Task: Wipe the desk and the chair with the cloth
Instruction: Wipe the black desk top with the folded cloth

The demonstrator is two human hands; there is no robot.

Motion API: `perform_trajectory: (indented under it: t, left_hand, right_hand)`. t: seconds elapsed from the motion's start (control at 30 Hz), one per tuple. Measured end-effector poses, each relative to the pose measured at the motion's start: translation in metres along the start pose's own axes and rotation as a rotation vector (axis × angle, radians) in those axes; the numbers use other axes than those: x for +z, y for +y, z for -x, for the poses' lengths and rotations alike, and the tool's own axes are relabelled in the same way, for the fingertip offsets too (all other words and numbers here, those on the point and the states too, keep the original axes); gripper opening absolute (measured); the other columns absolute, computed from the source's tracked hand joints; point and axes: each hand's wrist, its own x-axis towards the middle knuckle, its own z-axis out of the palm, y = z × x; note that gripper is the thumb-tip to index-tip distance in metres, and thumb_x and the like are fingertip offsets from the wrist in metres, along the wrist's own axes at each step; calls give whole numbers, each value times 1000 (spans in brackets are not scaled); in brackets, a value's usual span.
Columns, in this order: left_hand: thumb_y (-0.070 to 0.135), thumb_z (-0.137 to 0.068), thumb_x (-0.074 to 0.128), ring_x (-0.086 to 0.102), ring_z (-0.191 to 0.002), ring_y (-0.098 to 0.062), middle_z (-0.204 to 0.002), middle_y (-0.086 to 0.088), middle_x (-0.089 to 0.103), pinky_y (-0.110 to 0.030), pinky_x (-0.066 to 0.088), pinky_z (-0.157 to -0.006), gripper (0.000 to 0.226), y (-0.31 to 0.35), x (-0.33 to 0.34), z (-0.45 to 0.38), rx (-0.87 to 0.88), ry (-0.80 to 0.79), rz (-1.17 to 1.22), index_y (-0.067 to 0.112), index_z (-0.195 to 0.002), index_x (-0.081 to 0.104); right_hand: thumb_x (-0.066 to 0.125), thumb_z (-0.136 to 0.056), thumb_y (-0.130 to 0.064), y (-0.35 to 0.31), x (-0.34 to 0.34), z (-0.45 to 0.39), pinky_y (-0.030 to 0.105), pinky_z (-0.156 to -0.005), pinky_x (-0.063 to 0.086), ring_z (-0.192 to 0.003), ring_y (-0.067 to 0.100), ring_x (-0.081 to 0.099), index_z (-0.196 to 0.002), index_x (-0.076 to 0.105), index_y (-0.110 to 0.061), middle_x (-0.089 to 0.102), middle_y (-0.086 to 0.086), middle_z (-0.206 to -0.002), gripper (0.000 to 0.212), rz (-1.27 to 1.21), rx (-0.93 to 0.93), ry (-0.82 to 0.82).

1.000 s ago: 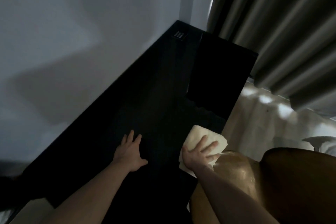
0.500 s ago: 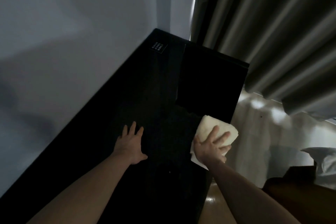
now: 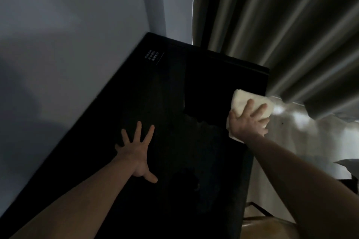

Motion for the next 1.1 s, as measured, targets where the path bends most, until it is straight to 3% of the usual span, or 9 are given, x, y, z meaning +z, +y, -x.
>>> perform_trajectory:
  t: [0.3, 0.53, 0.77, 0.87, 1.1]
  left_hand:
    - [68, -41, 98, -39, -144, -52, -139, 5, -67, -77, 8, -120, 176, -7, -6, -16, 42, -54, 14, 56, -134, -51]
    - [69, -36, 98, -36, -147, -51, -140, 9, -67, -76, 14, -119, 174, -12, -3, -19, 65, -21, 21, 64, -119, -55]
    - [67, -33, 99, -39, -144, -52, -138, 9, -69, -79, 11, -118, 180, -7, -3, -12, 49, 15, 32, 61, -129, -53]
    - [65, -35, 100, -39, -145, -52, -136, 9, -70, -78, 11, -118, 178, -5, -5, -9, 31, 12, 24, 62, -125, -54]
    - [65, -38, 100, -33, -149, -51, -144, 6, -63, -76, 16, -120, 177, 1, -11, 6, 13, 22, -4, 59, -129, -51]
  right_hand:
    - [26, -99, -75, -28, -30, -106, 73, -116, 20, -154, 57, 5, -167, -8, -35, -18, 11, -175, 86, 13, 44, 33]
    - [21, -99, -74, -42, -53, -136, 72, -121, 12, -157, 54, -4, -166, -10, -41, -22, 3, -175, 81, 23, 54, -1]
    - [22, -104, -66, -34, -44, -111, 77, -120, 5, -156, 55, -16, -167, -10, -39, -19, 2, -176, 76, 99, -48, -44]
    - [23, -105, -64, -26, -31, -77, 76, -120, 6, -156, 53, -17, -168, -8, -37, -17, 2, -176, 75, 128, -125, -35]
    - [19, -105, -65, 11, 4, 23, 79, -119, -6, -155, 51, -24, -167, -12, -34, -24, 7, -174, 76, 182, -361, -52]
